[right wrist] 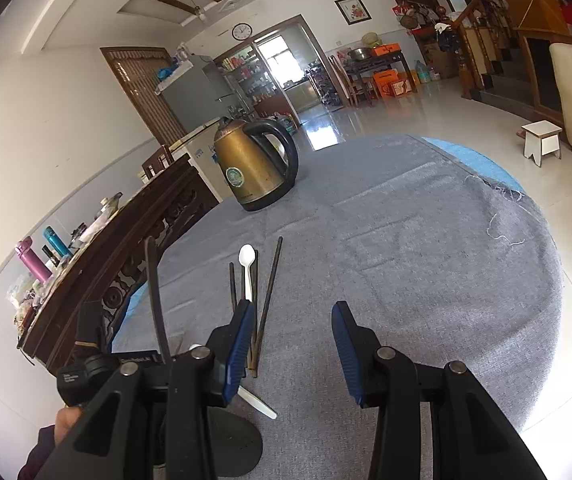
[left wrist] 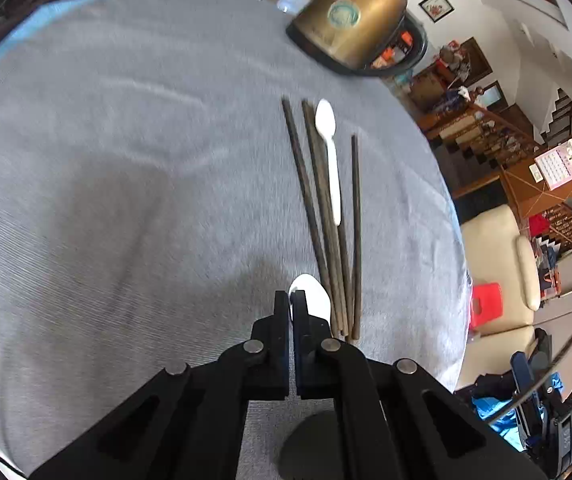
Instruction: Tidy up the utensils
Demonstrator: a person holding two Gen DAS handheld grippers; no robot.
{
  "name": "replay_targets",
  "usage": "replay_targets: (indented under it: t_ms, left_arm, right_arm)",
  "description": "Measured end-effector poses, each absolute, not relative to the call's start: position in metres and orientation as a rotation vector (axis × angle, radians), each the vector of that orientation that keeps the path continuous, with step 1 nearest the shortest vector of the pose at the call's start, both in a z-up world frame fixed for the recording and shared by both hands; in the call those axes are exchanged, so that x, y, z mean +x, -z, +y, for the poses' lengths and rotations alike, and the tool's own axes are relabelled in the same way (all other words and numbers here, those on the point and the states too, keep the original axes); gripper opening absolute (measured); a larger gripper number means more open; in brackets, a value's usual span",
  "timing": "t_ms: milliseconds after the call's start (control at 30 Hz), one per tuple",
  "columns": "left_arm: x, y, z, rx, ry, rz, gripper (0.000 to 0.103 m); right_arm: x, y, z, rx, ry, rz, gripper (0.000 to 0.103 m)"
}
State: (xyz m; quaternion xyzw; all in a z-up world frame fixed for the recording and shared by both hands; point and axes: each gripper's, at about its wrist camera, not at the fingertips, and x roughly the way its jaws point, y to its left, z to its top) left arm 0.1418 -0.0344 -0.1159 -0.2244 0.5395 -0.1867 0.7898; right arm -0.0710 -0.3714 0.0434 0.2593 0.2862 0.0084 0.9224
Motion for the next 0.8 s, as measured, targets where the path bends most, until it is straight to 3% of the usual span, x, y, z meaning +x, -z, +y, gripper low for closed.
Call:
replay_targets:
  t_ms: [567,800]
  left_arm:
    - [0.087,-0.017,0.007,-0.378,0.386,0.778,0.001]
    - [0.05,-0.048,-0.006,-0.277,0.439,0.688,0.001]
  right_arm:
    - [-0.081,-0.056,-0.363,0.509,-0.025,0.563,0.043]
    - [-0.082,-0.057,-0.363,0.511,-0.026,0.564,0.044]
